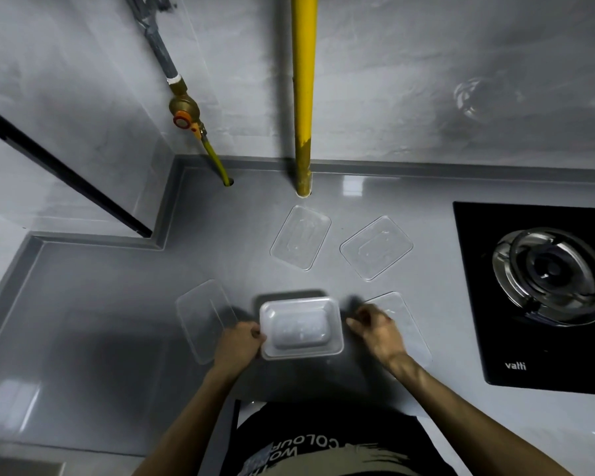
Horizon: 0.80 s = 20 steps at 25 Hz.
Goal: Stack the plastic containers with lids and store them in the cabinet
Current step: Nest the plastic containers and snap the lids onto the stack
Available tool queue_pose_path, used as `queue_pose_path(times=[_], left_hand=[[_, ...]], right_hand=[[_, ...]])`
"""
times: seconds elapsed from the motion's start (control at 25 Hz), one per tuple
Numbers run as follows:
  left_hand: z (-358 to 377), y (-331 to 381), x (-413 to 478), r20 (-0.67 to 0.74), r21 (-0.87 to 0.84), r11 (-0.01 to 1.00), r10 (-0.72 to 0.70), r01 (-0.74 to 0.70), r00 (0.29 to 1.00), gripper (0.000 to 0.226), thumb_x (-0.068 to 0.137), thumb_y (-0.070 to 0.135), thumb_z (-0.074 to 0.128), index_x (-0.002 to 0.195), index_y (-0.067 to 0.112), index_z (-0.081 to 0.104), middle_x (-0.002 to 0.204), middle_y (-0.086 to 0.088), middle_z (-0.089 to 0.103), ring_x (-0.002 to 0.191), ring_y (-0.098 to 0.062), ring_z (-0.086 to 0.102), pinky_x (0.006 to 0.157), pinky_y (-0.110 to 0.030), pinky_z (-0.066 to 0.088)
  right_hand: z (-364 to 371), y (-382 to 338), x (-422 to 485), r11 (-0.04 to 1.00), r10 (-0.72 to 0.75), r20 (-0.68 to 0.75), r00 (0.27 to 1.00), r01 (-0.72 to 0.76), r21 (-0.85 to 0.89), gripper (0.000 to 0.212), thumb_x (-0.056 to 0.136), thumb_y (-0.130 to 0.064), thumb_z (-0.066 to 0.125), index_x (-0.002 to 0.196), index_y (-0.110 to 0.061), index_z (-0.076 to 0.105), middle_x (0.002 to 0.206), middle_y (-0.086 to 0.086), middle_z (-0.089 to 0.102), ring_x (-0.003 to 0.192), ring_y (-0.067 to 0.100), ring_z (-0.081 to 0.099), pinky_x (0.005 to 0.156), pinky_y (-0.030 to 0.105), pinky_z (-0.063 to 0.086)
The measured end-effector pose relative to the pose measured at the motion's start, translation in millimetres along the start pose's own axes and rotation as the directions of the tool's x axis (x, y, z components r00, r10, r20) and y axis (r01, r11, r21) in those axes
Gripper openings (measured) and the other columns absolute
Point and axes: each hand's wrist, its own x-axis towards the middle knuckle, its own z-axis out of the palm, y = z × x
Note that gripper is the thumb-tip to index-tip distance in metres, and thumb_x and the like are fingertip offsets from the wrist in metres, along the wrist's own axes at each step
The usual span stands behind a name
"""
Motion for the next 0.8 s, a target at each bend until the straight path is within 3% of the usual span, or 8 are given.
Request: queue_pose_path(times=[0.12,0.2,0.32,0.44,0.6,0.68,0.76,0.8], left_hand=[[-1,-1,-2,0.008,-0.004,1.0,-0.024,0.024,1.0,0.013,0.087,0.032,0.056,0.088,0.022,0.065,0.091,-0.007,0.071,0.089,-0.028,0.069,0.082,-0.037,0.055],[-3,-1,-1,-0.007,0.022,0.999,-0.029,0.029,1.0,0.019,0.088,0.037,0.053,0.094,0.021,0.061,0.1,-0.007,0.068,0.094,-0.029,0.065,0.088,-0.039,0.053],[-6,4,1,-0.016,-0.002,1.0,-0.03,0.03,0.999,0.022,0.091,0.041,0.051,0.102,0.023,0.059,0.103,-0.005,0.068,0.096,-0.027,0.065,0.09,-0.043,0.053],[-7,9,2,-0.047,-0.022,0.999,-0.027,0.026,0.999,0.031,0.093,0.04,0.052,0.119,0.024,0.054,0.116,-0.005,0.066,0.105,-0.025,0.063,0.089,-0.036,0.051],[-8,19,5,-0.083,-0.107,0.994,-0.043,0.034,0.996,0.04,0.092,0.038,0.055,0.128,0.022,0.048,0.127,-0.007,0.062,0.115,-0.028,0.06,0.098,-0.043,0.049],[-9,23,3,-0.127,-0.166,0.986,-0.044,0.023,0.991,0.04,0.091,0.036,0.057,0.128,0.021,0.048,0.128,-0.008,0.062,0.116,-0.029,0.06,0.099,-0.041,0.048],[-11,27,1,-0.183,-0.187,0.982,-0.038,0.003,0.982,0.037,0.091,0.032,0.059,0.126,0.021,0.052,0.126,-0.009,0.062,0.115,-0.03,0.059,0.098,-0.039,0.047],[-12,30,1,-0.203,-0.184,0.983,-0.022,-0.016,0.979,0.035,0.09,0.029,0.06,0.123,0.021,0.055,0.124,-0.008,0.063,0.114,-0.029,0.06,0.1,-0.039,0.048]], right_hand=[[-20,34,3,0.9,0.115,-0.249,0.962,-0.207,-0.383,0.082,0.075,-0.055,0.072,0.133,-0.005,0.043,0.123,0.021,0.051,0.113,0.039,0.048,0.096,0.045,0.041],[-26,49,2,0.844,0.231,-0.243,0.942,-0.319,-0.431,0.097,0.07,-0.061,0.072,0.138,-0.004,0.033,0.129,0.022,0.046,0.118,0.039,0.045,0.102,0.043,0.038],[-23,54,2,0.823,0.294,-0.209,0.933,-0.358,-0.441,0.103,0.069,-0.063,0.071,0.141,-0.005,0.027,0.132,0.022,0.042,0.12,0.037,0.043,0.104,0.041,0.038],[-24,50,3,0.847,0.322,-0.216,0.922,-0.382,-0.37,0.094,0.069,-0.054,0.077,0.135,-0.005,0.032,0.129,0.023,0.046,0.118,0.04,0.047,0.103,0.043,0.042],[-36,48,4,0.873,0.395,-0.145,0.907,-0.42,-0.247,0.081,0.072,-0.047,0.076,0.131,-0.007,0.04,0.128,0.021,0.049,0.116,0.041,0.053,0.1,0.044,0.043],[-45,43,1,0.916,0.384,-0.092,0.919,-0.391,-0.085,0.05,0.08,-0.038,0.069,0.119,-0.01,0.054,0.119,0.018,0.057,0.102,0.039,0.062,0.089,0.041,0.049],[-57,36,-3,0.925,0.366,-0.088,0.926,-0.351,0.147,0.017,0.088,-0.027,0.059,0.094,-0.012,0.064,0.096,0.015,0.067,0.078,0.032,0.063,0.074,0.038,0.052],[-61,33,-5,0.906,0.36,-0.086,0.929,-0.326,0.269,0.013,0.089,-0.021,0.057,0.083,-0.011,0.064,0.086,0.014,0.066,0.07,0.027,0.059,0.069,0.037,0.05]])
